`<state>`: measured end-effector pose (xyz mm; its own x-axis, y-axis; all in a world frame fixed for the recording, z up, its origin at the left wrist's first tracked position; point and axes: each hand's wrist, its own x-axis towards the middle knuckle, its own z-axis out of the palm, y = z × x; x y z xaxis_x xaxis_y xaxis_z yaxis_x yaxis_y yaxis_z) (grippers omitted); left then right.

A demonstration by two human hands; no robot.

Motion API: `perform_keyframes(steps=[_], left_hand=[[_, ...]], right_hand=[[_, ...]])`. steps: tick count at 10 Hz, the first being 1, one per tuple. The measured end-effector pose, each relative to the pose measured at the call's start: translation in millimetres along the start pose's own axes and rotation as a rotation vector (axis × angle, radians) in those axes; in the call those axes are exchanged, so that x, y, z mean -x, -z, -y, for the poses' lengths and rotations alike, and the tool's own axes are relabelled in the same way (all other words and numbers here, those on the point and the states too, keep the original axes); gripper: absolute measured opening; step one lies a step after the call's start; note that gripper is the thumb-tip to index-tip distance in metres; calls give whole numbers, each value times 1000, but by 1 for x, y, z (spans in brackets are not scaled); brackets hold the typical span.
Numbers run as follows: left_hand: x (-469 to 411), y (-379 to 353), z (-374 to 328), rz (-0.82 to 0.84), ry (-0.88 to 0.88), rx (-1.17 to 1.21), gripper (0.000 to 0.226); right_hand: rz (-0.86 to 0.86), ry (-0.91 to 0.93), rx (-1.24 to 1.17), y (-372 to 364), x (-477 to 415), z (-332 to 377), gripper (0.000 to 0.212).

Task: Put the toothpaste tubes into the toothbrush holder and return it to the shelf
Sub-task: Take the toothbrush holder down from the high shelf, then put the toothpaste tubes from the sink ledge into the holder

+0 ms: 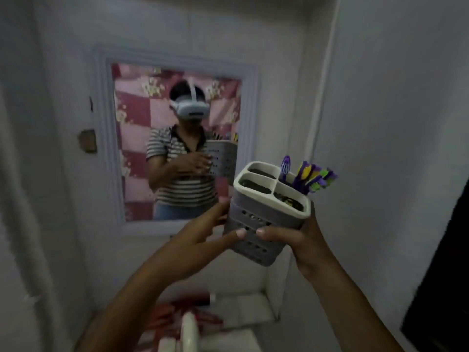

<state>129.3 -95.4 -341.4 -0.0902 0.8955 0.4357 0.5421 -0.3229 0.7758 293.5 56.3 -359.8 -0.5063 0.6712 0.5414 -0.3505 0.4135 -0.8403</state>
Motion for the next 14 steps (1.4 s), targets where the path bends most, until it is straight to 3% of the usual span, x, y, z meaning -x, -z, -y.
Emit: perform_keyframes(steps=[1,3,5,6,7,9,10,11,12,13,14], left_hand=[[42,-15,64,86,263,0,53],[133,-26,149,-57,594,22,28],[199,-26,201,-102,827,-34,27],[200,-28,213,-139,879,-40,24],[183,-26,235,-186,860,-136,21],[130,-9,306,-225,870,-605,26],[102,-8,331,-136,804,-803,29],[75,-10,347,62,842,-902,35],[61,-5,367,286,824,-1030,60],[50,3,391,496,721,-1139,64],[45,13,395,551,644,-1108,63]], right_hand=[[-35,-150,49,-4,55,-84,101],[79,-508,314,-6,165,-193,118],[162,-680,451,2,211,-254,99],[244,-738,447,5,210,-270,64],[402,-732,537,9,201,-274,44],[441,-715,456,12,175,-297,64],[420,-613,418,12,176,-312,75],[403,-625,443,9,170,-318,83],[526,-700,457,4,166,-315,58],[575,-727,472,9,159,-322,56],[534,-774,414,8,157,-317,58]])
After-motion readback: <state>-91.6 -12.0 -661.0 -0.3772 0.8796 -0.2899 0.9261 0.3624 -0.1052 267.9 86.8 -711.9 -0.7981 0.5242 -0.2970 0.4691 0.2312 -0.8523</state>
